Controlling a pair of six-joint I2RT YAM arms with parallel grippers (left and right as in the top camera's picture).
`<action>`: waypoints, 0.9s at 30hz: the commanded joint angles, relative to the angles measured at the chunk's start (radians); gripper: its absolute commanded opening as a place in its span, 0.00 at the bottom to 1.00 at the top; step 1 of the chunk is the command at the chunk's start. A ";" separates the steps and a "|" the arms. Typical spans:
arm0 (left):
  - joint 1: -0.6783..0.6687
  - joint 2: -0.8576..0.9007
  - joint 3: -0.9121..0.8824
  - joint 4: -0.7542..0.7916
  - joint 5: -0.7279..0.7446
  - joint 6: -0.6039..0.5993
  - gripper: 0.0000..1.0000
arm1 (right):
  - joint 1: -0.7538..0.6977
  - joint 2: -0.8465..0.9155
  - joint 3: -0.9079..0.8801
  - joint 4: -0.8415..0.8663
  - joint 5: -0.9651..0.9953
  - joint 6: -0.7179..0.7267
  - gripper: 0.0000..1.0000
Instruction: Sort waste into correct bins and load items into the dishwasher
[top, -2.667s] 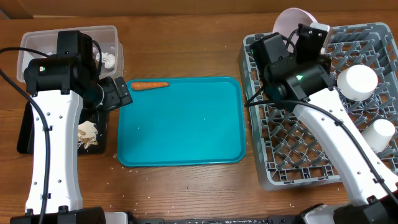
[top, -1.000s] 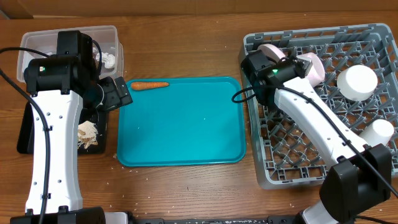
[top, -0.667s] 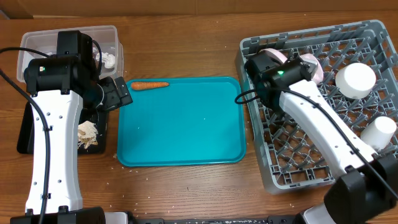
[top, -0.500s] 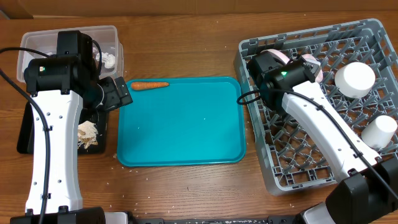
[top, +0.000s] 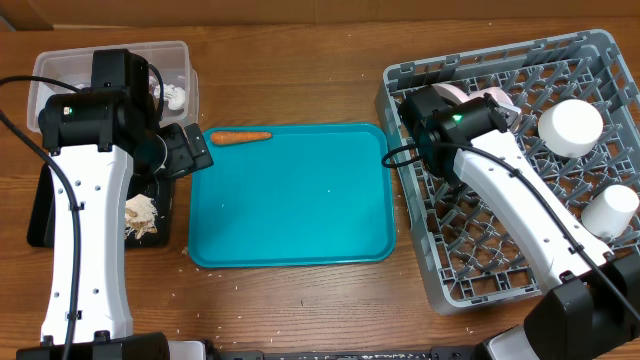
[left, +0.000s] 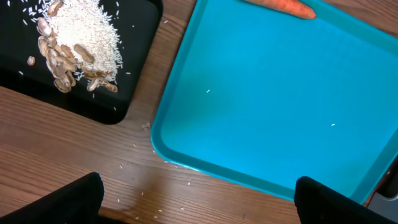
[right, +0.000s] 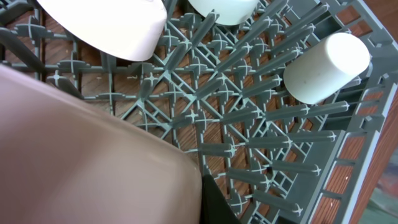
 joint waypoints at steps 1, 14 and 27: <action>0.004 0.000 0.008 -0.003 0.005 0.016 0.99 | -0.004 -0.029 -0.002 0.008 -0.008 0.027 0.04; 0.004 0.000 0.008 -0.006 0.005 0.016 1.00 | -0.004 -0.029 -0.003 0.076 -0.053 0.057 0.04; 0.004 0.000 0.008 -0.006 0.005 0.020 1.00 | -0.004 -0.029 -0.004 0.011 -0.050 0.192 0.04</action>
